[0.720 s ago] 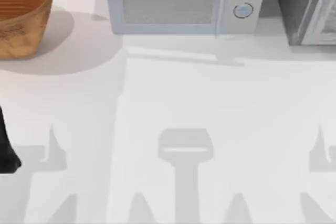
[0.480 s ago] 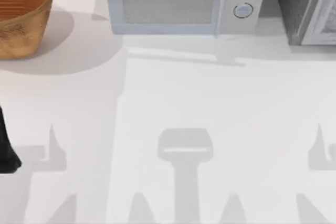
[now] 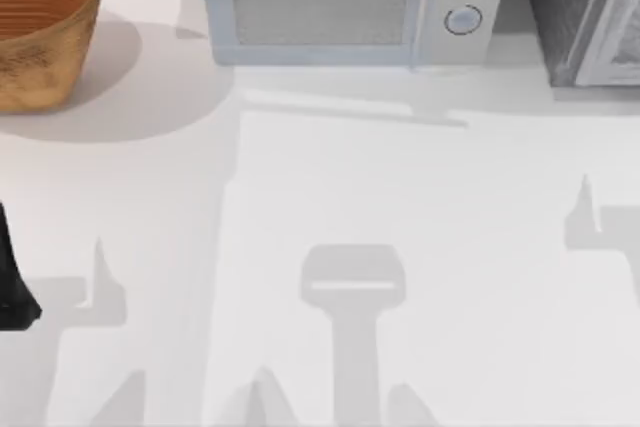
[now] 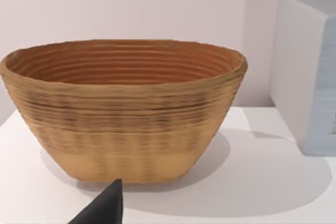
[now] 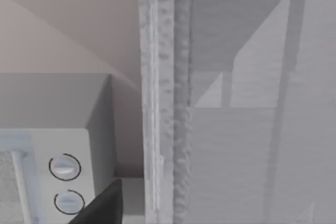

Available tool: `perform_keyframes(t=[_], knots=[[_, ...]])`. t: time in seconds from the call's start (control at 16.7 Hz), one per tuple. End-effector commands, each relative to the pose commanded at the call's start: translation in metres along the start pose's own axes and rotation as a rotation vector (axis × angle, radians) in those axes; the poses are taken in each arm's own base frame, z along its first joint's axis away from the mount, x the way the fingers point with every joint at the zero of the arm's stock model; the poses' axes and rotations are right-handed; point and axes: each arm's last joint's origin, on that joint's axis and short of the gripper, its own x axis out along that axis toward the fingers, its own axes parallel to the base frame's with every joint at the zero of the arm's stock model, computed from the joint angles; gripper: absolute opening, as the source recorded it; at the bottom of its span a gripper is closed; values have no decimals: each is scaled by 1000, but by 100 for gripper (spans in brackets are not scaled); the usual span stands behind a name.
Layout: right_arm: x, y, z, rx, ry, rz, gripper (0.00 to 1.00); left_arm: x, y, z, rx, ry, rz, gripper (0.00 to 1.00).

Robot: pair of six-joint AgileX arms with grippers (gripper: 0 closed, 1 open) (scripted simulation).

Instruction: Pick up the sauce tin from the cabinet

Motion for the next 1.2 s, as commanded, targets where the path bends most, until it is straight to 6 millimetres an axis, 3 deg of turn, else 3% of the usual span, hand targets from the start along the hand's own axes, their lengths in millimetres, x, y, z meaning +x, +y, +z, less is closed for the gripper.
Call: perform_keyframes(t=[0.36,0.6,0.9,1.2], knots=[[52,14,125,-4,-3,-3,100,0,0,0,0,0,0,100],[93,28,179,-3,-8,1,100,0,0,0,0,0,0,100],[129,41,208,-2,-4,5,100,0,0,0,0,0,0,100],[135,43,211,-2,-4,6,100,0,0,0,0,0,0,100]])
